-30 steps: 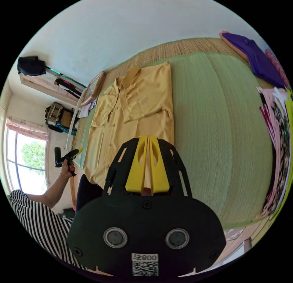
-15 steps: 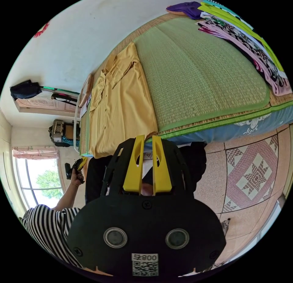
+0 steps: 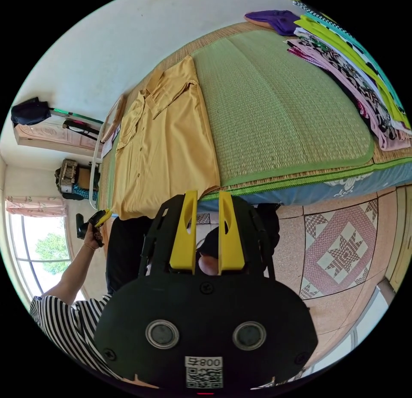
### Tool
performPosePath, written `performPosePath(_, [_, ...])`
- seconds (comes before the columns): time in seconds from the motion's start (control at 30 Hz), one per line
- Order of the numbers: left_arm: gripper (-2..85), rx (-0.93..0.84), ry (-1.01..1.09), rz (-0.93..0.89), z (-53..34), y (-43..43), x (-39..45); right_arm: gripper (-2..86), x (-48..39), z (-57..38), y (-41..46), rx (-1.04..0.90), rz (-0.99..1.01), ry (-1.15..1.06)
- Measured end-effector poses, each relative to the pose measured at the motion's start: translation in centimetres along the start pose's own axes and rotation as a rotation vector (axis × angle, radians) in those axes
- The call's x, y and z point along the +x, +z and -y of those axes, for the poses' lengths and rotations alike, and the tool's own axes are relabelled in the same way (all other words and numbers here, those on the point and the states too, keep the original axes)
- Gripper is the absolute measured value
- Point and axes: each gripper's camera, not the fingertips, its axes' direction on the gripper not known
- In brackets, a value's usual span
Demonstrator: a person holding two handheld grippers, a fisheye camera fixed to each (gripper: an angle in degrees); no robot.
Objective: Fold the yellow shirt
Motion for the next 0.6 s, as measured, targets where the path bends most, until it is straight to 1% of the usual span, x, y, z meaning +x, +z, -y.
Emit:
performPosePath(0.17, [9.0, -0.031, 0.004, 0.025, 0.3, 0.2, 0.6, 8.6, -1.2, 1.7, 0.8, -0.023, -0.050, -0.002])
performPosePath(0.33, [8.9, -0.052, 0.053, 0.070, 0.0, -0.6, 2.0, 8.7, -2.8, 3.2, 1.6, -0.036, -0.104, -0.015])
performPosePath(0.47, [8.6, -0.069, 0.076, 0.115, 0.0, -0.8, 3.0, 8.4, -4.0, 4.1, 3.4, -0.093, -0.167, -0.023])
performPosePath(0.6, [7.6, -0.075, 0.085, 0.147, -0.2, -1.4, 3.6, 7.9, -4.3, 4.2, 3.6, -0.075, -0.173, -0.006])
